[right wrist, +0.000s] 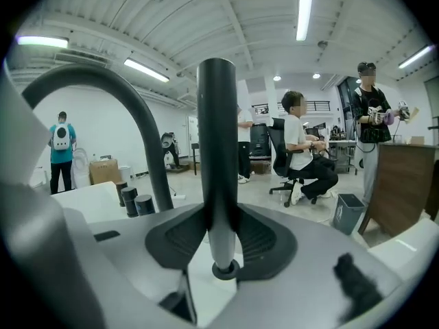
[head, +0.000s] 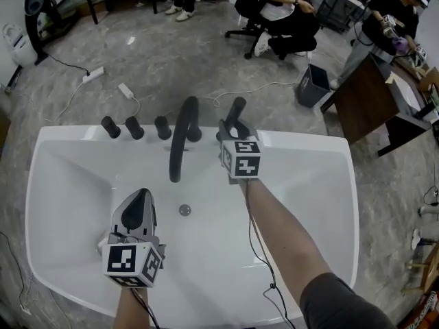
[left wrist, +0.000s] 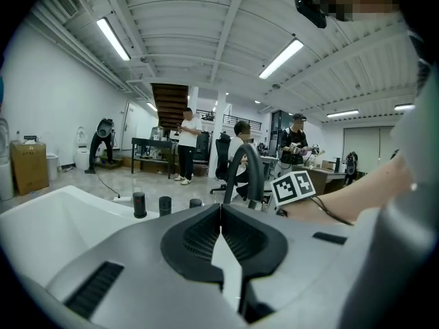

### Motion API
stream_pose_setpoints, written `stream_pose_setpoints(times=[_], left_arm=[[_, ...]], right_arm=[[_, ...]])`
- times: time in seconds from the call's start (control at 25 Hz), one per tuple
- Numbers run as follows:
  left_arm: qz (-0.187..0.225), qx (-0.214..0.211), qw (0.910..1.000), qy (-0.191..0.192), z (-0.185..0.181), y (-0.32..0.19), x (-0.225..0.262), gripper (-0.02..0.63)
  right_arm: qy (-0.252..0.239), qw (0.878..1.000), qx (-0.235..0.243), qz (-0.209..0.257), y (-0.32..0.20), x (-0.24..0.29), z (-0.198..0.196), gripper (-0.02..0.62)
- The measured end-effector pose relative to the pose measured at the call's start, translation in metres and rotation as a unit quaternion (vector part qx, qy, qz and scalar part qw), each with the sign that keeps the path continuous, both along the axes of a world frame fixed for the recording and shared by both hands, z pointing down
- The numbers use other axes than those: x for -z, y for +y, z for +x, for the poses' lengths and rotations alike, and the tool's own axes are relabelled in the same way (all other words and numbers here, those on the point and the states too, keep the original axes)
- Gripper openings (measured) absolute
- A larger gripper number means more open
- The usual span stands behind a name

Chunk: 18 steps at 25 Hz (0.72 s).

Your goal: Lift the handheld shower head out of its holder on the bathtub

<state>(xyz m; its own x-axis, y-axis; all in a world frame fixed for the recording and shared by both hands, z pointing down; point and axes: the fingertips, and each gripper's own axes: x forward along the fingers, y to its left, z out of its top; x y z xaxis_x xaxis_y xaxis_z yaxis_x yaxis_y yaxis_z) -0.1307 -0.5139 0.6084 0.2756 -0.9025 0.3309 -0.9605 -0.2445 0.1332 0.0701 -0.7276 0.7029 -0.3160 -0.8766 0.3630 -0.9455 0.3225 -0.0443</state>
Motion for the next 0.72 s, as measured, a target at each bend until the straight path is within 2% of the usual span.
stream_pose_setpoints(times=[0.32, 0.52, 0.72], left_arm=[[0.029, -0.016, 0.9994, 0.005, 0.013, 0.039, 0.061, 0.015], [0.043, -0.034, 0.9985, 0.010, 0.022, 0.072, 0.090, 0.015], [0.051, -0.053, 0.9973, -0.004, 0.029, 0.112, 0.105, 0.015]], right_arm=[[-0.015, 0.999, 0.015, 0.043, 0.060, 0.077, 0.006, 0.140], [0.011, 0.997, 0.033, 0.064, 0.117, 0.115, 0.000, 0.140], [0.019, 0.996, 0.034, 0.084, 0.171, 0.152, 0.000, 0.140]])
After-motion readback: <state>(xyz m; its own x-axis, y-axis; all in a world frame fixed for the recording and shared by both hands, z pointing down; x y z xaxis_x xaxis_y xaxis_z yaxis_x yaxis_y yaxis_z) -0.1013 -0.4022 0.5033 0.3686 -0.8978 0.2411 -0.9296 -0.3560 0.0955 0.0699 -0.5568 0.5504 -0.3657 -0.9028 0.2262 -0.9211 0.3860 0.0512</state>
